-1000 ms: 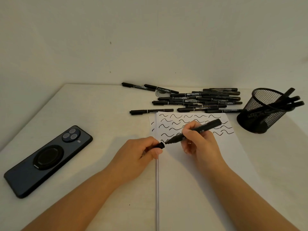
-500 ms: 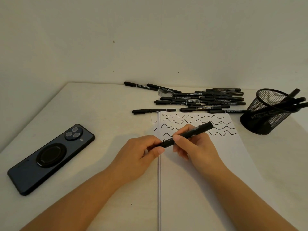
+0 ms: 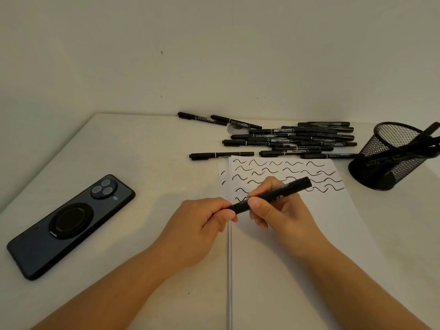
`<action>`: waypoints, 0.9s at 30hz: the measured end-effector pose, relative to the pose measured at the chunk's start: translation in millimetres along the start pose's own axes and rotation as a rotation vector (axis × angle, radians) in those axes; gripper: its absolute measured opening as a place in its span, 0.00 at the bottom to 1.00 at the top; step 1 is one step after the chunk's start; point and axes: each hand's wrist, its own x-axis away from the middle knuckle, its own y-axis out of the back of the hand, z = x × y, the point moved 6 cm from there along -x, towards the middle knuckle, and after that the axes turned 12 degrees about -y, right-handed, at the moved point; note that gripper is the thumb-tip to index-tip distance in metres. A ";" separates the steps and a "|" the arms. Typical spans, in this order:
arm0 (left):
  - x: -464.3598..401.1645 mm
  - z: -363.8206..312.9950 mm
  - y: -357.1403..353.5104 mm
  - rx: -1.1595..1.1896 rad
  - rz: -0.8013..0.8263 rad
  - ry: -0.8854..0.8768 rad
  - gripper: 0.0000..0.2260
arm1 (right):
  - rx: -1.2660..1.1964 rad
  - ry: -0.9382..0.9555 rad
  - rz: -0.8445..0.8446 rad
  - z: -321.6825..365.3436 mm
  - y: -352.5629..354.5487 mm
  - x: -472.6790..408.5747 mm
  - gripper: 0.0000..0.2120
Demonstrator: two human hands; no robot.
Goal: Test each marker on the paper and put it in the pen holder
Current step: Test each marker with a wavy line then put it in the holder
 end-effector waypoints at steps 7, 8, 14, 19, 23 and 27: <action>1.0 5.1 -5.3 0.231 0.073 0.089 0.10 | 0.004 0.012 0.070 2.5 -2.3 0.7 0.04; 1.2 6.1 -5.5 0.248 0.088 0.101 0.10 | 0.009 0.011 0.071 2.1 -2.8 0.4 0.03; 1.1 10.3 -3.7 0.366 0.199 0.143 0.12 | 0.029 0.030 0.094 0.9 -6.6 2.3 0.02; -7.4 16.1 5.7 0.296 -0.005 0.209 0.11 | 0.049 0.016 -0.047 3.0 -0.9 -3.0 0.03; -9.0 21.1 21.3 0.324 -0.247 0.275 0.08 | -0.088 -0.064 -0.149 4.4 11.0 -6.7 0.11; -14.7 18.2 41.1 0.225 -0.357 0.266 0.07 | 0.151 -0.071 -0.279 18.4 35.9 -1.3 0.09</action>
